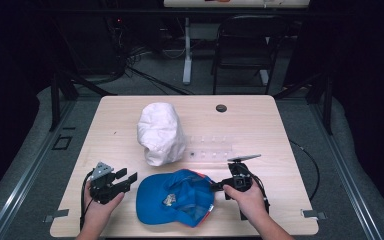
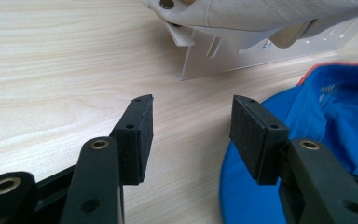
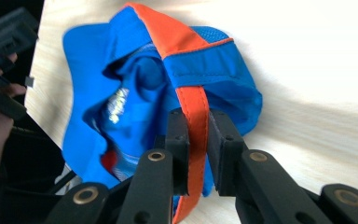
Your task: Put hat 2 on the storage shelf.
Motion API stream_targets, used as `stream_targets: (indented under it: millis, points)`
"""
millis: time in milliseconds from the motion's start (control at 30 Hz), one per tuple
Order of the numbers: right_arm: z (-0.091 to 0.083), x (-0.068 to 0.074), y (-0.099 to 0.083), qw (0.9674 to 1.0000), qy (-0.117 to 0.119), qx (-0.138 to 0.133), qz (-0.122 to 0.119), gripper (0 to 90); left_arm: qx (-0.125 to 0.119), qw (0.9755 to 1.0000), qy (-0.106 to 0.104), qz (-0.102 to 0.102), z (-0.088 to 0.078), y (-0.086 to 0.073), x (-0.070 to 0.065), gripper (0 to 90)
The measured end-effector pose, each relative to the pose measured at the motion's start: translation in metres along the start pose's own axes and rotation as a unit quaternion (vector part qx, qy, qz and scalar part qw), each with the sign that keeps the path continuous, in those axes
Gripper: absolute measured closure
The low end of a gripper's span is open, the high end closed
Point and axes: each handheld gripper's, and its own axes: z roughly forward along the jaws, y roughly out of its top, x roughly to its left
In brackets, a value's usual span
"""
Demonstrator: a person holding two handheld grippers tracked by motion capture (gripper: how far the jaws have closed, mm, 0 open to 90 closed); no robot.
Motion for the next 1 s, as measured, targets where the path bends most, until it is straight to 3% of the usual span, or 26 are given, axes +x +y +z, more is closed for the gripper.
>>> stream_targets:
  millis: [67,267,600,700,833,1000]
  points:
    - [-0.006,-0.002,0.003,0.9999,0.001,-0.008,0.014,80.1,-0.001,1.0,0.0,0.0,0.001,0.0,-0.001,49.8]
    - [-0.022,-0.007,0.01,0.9997,0.008,-0.009,0.023,80.3,0.007,1.0,0.0,0.001,0.002,-0.001,0.0,49.8]
    - [-0.045,-0.017,0.019,0.9986,0.019,-0.017,0.046,80.2,0.0,1.0,0.003,-0.001,0.001,-0.001,0.001,49.9]
    - [-0.049,-0.018,0.02,0.9983,0.013,-0.023,0.051,80.2,-0.001,1.0,0.003,0.0,0.001,-0.001,0.0,49.9]
    - [-0.055,-0.017,0.026,0.9988,0.004,-0.013,0.047,80.2,0.003,1.0,0.002,0.001,0.001,-0.001,0.0,49.9]
    - [-0.059,-0.007,0.033,0.9995,-0.023,0.001,0.023,80.1,0.005,1.0,0.001,0.002,0.001,-0.002,0.0,49.9]
